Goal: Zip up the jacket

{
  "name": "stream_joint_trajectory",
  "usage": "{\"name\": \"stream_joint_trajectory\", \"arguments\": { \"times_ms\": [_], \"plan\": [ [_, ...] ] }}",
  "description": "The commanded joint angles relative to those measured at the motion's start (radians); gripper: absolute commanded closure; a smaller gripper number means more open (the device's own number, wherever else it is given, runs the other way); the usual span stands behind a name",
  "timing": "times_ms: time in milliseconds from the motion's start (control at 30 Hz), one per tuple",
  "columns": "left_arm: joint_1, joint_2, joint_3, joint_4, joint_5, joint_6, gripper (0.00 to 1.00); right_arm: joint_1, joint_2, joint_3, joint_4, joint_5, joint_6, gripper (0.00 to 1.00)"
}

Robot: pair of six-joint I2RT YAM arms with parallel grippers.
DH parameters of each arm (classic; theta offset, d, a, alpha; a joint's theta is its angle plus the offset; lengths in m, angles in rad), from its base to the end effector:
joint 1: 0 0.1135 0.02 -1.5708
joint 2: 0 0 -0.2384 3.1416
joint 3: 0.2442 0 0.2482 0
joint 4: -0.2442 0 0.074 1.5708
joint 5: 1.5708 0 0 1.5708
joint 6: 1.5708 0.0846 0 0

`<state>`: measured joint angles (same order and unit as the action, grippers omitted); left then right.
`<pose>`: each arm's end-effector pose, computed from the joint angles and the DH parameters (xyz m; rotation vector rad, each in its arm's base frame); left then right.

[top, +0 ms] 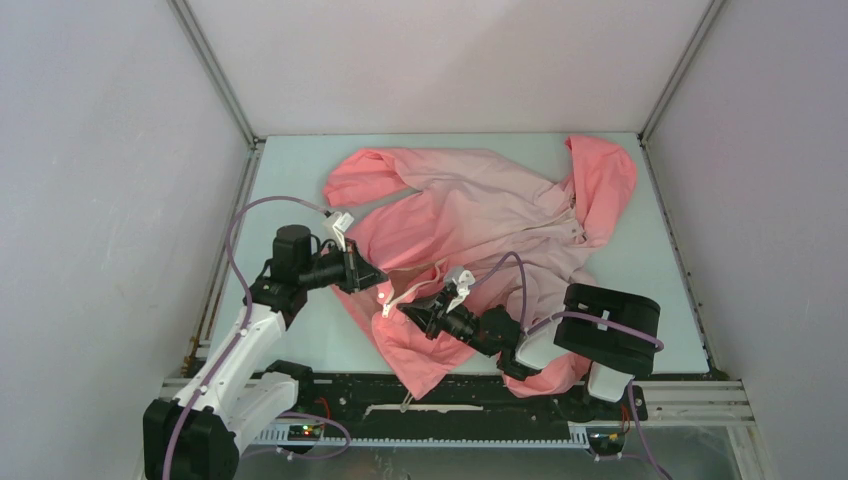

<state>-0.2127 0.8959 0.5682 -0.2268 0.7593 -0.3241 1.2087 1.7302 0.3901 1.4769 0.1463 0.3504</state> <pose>0.2159 -0.1062 0.2077 0.3494 2.1247 -1.1191 0.1276 0.3019 0.1496 -0.5228 1.4536 1.1610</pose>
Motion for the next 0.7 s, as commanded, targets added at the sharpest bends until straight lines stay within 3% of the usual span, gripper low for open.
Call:
{"name": "stream_joint_trajectory", "arguments": {
  "times_ms": [0,667],
  "plan": [
    [0.009,-0.023,-0.001,0.027,0.016,-0.002,1.00,-0.004,0.005,0.016,0.056,0.013,-0.003,1.00],
    [0.019,-0.018,-0.014,0.057,0.048,-0.025,1.00,-0.003,0.016,0.023,0.056,0.015,0.000,1.00]
  ]
}}
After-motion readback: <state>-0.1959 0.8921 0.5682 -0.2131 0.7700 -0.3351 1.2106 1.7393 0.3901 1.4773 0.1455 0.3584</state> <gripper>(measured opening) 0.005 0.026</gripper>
